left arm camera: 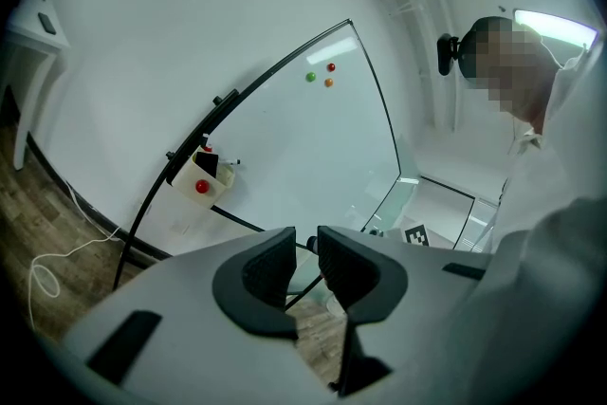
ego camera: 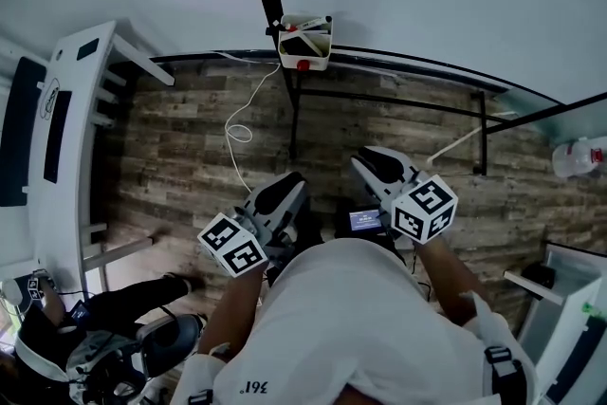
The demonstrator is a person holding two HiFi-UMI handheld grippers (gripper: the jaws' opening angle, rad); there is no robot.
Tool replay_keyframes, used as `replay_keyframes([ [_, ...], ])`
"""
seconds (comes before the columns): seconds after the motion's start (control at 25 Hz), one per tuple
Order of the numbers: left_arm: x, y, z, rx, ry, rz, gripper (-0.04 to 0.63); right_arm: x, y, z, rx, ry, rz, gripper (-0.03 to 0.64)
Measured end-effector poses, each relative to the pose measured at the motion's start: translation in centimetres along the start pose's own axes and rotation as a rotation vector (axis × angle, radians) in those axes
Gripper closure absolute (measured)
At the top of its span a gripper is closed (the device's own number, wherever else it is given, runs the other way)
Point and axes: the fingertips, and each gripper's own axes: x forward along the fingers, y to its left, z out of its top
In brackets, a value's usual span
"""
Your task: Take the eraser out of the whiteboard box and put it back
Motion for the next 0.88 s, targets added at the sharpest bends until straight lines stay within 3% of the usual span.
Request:
replay_keyframes([
  [0.4, 3.9, 2.2, 4.6, 0.102, -0.02, -0.021, 0.534, 3.9, -1.1, 6.0, -0.151, -0.036, 0.013, 0.52],
  [0.88, 7.2, 6.0, 5.9, 0.143, -0.017, 0.003, 0.534, 9.5, -4.2, 8.5, -0.3, 0.047, 0.005, 0.52],
])
